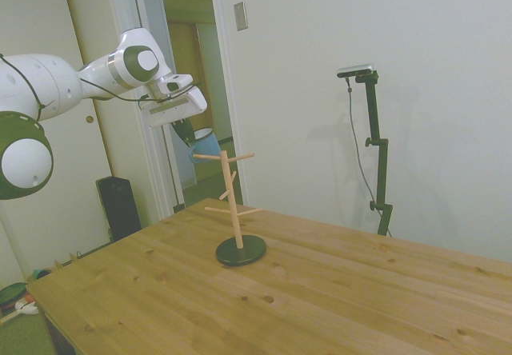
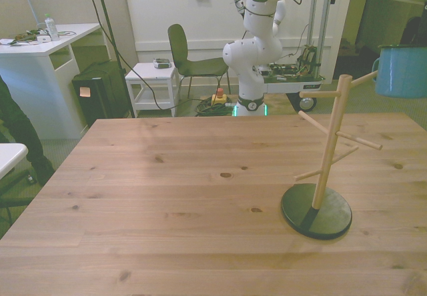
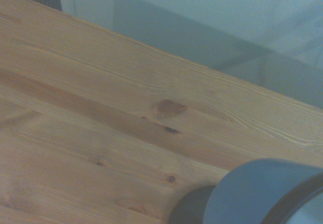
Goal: Hang the mug
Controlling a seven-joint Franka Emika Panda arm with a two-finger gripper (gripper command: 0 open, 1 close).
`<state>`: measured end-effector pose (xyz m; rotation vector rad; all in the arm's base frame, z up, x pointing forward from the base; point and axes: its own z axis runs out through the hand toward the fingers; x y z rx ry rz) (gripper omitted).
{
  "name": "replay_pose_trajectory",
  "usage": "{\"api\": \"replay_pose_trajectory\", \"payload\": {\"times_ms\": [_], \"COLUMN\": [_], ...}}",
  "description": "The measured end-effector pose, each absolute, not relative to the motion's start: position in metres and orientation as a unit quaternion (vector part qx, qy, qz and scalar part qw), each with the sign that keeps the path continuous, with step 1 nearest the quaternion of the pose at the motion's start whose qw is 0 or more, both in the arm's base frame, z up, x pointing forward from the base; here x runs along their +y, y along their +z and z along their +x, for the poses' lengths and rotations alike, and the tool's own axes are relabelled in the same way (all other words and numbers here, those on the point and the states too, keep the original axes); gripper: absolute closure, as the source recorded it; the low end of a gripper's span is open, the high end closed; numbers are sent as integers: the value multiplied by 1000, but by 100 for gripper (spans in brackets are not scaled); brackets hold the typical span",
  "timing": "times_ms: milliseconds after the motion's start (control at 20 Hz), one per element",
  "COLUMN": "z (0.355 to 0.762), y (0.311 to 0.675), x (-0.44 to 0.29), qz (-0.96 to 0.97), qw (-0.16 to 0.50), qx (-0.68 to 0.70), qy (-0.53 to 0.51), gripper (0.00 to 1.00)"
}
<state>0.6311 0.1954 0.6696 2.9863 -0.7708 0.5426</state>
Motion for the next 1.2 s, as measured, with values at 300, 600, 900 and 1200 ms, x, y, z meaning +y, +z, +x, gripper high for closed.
{"api": "replay_pose_trajectory", "payload": {"times_ms": [300,600,900,1200], "z": [633,638,642,643], "y": [672,670,669,666], "x": [182,169,154,154], "qz": [952,952,951,954], "qw": [4,1,0,3], "qx": [-252,-257,-262,-253], "qy": [173,168,166,161], "gripper": [100,100,100,0]}}
